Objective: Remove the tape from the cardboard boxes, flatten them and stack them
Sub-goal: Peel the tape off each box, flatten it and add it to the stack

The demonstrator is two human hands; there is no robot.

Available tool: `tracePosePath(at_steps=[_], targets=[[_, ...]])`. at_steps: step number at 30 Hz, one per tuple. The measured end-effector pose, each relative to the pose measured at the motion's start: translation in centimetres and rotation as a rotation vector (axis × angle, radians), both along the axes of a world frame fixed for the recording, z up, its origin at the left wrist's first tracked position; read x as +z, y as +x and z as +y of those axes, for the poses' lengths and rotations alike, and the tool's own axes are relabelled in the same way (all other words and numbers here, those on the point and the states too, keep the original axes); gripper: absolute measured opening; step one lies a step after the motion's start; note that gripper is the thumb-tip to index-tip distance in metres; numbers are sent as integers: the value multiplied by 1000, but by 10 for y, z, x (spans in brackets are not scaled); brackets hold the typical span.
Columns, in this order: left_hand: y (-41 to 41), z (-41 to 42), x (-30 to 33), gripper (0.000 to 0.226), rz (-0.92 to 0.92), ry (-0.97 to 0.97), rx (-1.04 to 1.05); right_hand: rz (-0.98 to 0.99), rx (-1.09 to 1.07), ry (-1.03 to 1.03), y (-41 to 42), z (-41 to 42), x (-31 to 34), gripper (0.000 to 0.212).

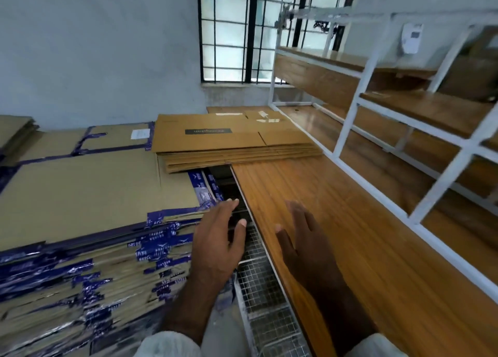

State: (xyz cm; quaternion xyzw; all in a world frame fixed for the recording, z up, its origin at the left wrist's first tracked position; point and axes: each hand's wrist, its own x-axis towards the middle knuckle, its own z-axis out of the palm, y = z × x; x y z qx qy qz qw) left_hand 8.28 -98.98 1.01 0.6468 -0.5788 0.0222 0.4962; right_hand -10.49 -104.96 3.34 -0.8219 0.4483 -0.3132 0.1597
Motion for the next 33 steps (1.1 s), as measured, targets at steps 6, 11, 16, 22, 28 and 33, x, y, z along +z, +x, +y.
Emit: tracePosePath(at_steps=[6, 11, 16, 22, 28, 33], targets=[[-67, 65, 15, 51, -32, 50, 73, -29, 30, 26, -71, 56, 2, 73], [-139, 119, -7, 49, -16, 82, 111, 29, 21, 47, -137, 103, -15, 65], [-212, 183, -49, 52, 43, 201, 129, 112, 36, 103, -204, 156, -48, 62], [-240, 267, -69, 51, 45, 401, 219, 193, 131, 269, -228, 220, -68, 69], [-223, 358, -71, 56, 13, 537, 341, 191, 263, 303, -194, 275, -80, 66], [-197, 459, -80, 56, 50, 588, 500, 172, 451, 303, -136, 347, -99, 74]])
